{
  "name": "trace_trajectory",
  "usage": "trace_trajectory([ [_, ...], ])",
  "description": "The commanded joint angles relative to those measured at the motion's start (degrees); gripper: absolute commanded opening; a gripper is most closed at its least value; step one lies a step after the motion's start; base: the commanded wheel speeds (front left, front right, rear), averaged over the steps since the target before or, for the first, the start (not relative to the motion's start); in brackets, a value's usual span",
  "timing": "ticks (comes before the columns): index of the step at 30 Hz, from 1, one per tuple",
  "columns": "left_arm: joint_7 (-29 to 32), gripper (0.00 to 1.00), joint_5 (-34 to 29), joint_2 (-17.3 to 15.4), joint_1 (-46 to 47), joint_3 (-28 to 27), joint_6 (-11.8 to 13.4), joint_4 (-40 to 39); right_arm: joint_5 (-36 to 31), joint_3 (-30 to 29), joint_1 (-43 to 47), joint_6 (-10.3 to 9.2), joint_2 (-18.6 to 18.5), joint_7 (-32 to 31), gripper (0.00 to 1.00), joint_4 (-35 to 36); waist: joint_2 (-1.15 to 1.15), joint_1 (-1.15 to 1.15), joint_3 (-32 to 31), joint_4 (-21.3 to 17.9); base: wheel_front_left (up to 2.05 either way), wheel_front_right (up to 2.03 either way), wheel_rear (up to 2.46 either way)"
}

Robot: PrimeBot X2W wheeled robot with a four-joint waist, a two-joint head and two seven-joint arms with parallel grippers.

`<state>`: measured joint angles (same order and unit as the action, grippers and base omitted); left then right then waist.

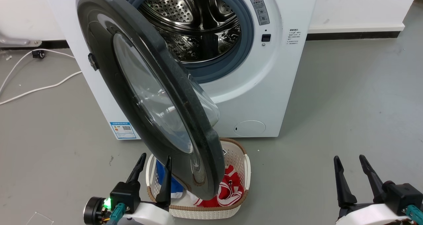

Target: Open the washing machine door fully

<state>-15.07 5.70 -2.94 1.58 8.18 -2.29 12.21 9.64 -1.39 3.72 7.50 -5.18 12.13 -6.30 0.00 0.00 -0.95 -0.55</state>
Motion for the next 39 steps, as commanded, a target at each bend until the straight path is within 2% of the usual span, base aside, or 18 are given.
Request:
trace_trajectory([
  [1, -0.14, 1.00, -0.21, 0.07, -0.35, -0.12, 0.01, 0.06, -0.14, -0.11, 0.42, -0.01, 0.28, 0.27, 1.00, -0.27, 0.00, 0.00, -0.05, 0.01, 0.00, 0.00, 0.00],
  [15, -0.14, 1.00, -0.12, 0.08, -0.74, 0.10, -0.14, 0.46, -1.60, -0.42, -0.49, -0.01, 1.03, 0.44, 1.00, -1.63, 0.00, 0.00, -0.39, 0.19, 0.00, 0.00, 0.00],
  [16, -0.14, 0.33, 0.15, 0.08, -0.69, 0.05, -0.09, 0.32, -1.70, -0.39, -0.53, -0.01, 1.03, 0.42, 1.00, -1.62, 0.00, 0.00, -0.36, 0.18, 0.00, 0.00, 0.00],
  [17, -0.14, 0.00, 0.21, 0.08, -0.64, 0.08, -0.16, 0.19, -1.86, -0.35, -0.58, -0.01, 1.02, 0.38, 1.00, -1.61, 0.00, 0.00, -0.33, 0.19, 0.00, 0.00, 0.00],
  [22, -0.14, 0.00, 0.71, 0.07, 0.01, -0.30, -0.05, -0.51, -2.24, -0.56, -0.81, -0.01, 1.10, 0.20, 1.00, -1.43, 0.00, 0.00, -0.05, 0.35, 0.00, 0.00, 0.00],
  [28, -0.15, 0.00, 3.24, 0.07, 1.66, -1.64, -0.47, -5.72, -2.49, -1.47, -0.81, -0.01, 1.28, 0.20, 1.00, -1.29, 0.00, 0.00, 0.05, 1.06, 0.00, 0.00, 0.00],
  [33, -0.14, 0.00, 2.95, 0.08, 3.83, -1.75, -0.41, -14.69, -2.60, -1.99, -0.66, -0.01, 1.45, 0.27, 1.00, -1.38, 0.00, 0.00, -0.19, 1.76, 0.00, 0.00, 0.00],
  [39, -0.14, 0.00, 1.88, 0.08, 7.46, 1.07, 0.34, -26.33, -2.73, -2.44, -0.67, -0.01, 1.69, 0.49, 1.00, -1.52, 0.00, 0.00, -0.44, 2.51, 0.00, 0.00, 0.00],
])
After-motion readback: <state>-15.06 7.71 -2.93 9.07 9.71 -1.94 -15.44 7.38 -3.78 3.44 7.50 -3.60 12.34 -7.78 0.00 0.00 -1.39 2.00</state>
